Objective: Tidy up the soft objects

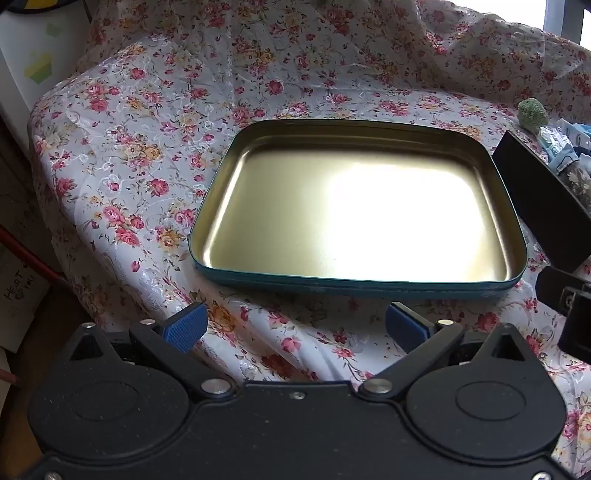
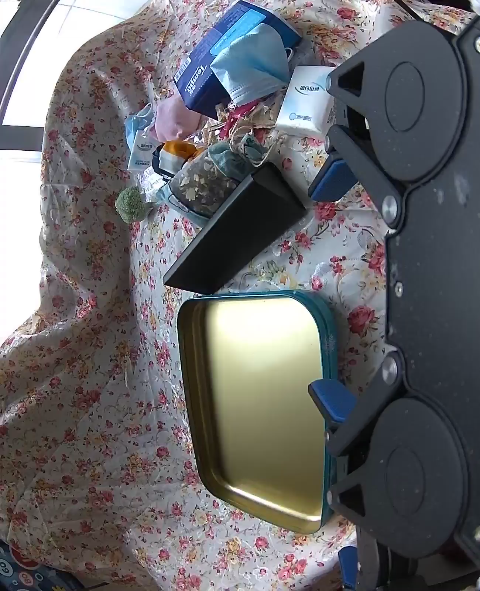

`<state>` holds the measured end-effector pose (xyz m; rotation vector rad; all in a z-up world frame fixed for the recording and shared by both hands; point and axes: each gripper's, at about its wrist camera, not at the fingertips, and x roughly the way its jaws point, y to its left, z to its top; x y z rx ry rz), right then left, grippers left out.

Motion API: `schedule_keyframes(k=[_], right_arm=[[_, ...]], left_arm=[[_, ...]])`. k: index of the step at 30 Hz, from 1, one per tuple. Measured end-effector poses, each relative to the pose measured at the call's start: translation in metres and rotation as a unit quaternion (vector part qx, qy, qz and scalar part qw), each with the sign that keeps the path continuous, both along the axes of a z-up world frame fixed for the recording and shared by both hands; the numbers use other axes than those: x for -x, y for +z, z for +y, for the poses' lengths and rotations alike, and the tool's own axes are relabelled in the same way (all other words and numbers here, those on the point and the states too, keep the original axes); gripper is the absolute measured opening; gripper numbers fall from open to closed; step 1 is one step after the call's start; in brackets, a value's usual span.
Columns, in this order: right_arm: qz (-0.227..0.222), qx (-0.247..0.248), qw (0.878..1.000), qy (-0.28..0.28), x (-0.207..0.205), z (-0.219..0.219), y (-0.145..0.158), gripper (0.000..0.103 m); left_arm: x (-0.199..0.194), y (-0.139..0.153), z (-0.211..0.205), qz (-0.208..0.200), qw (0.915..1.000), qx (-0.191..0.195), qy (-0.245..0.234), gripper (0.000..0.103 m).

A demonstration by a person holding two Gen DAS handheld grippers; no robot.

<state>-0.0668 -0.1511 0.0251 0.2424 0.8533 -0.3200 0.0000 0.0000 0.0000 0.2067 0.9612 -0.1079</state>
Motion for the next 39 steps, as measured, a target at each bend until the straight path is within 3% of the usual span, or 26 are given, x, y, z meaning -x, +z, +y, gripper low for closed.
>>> schedule_keyframes(k=[39], right_arm=[[-0.002,-0.003,1.000,0.004,0.0008,0.0011,-0.0009,0.102]], left_arm=[[0.0011,-0.0001,-0.0007,0.002,1.0000,0.001,0.000,0.099]])
